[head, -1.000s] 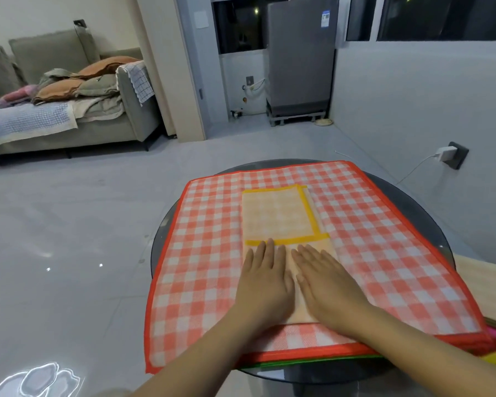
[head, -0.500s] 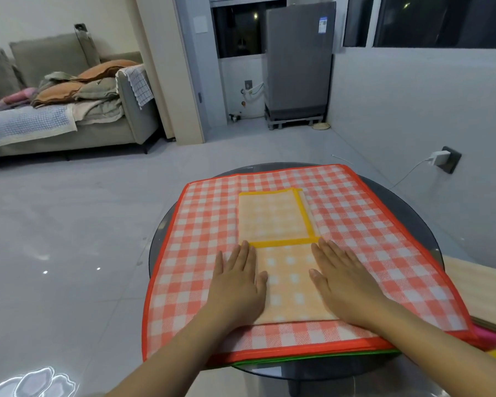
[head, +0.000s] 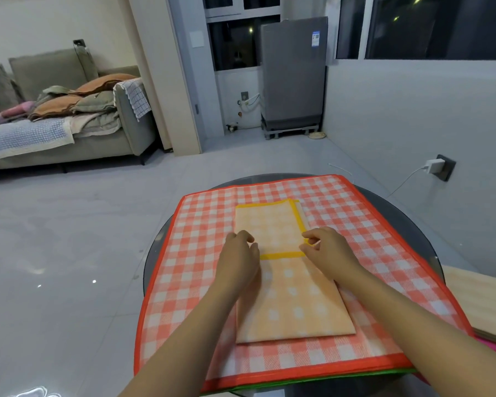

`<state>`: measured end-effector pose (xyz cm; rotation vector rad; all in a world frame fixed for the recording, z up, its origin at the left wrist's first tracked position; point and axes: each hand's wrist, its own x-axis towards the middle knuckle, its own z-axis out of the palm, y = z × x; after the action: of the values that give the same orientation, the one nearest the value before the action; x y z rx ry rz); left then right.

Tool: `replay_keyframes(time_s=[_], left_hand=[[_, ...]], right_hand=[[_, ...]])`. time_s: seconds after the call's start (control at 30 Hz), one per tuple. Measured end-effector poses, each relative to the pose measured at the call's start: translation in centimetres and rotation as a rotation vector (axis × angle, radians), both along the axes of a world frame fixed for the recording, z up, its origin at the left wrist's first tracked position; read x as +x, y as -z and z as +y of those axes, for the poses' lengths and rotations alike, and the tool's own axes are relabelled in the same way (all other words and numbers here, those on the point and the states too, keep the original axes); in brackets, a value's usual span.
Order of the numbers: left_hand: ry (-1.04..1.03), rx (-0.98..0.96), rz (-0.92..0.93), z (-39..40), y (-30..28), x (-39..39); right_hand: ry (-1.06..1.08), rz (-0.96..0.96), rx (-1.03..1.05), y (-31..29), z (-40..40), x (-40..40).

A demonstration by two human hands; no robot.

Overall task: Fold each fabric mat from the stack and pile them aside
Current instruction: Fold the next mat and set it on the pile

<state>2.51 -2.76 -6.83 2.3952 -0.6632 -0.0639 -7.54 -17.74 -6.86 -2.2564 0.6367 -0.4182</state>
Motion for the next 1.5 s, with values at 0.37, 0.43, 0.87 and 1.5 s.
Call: replay_keyframes(time_s=[0.37,0.43,0.87,1.5], left_hand=[[-0.250,0.026,0.212,-1.7,1.4,4.8],[-0.257,-0.011,0.221,-1.6,1.5,5.0],[-0.281,-0.645,0.661,0.5,0.2,3.2],[-0.125,-0.449,0.553,4.7,-0.5,0.9]], right_hand=[[0.219,0.136,0.241,0.3,-2.2,3.4],[0.225,0.137,0.245,0.3,-2.4,3.6],[0.173,-0.055,0.764,-1.2,-2.9,1.7],[0.040,-0.075,0.699,-0.7,-2.5,-1.9]])
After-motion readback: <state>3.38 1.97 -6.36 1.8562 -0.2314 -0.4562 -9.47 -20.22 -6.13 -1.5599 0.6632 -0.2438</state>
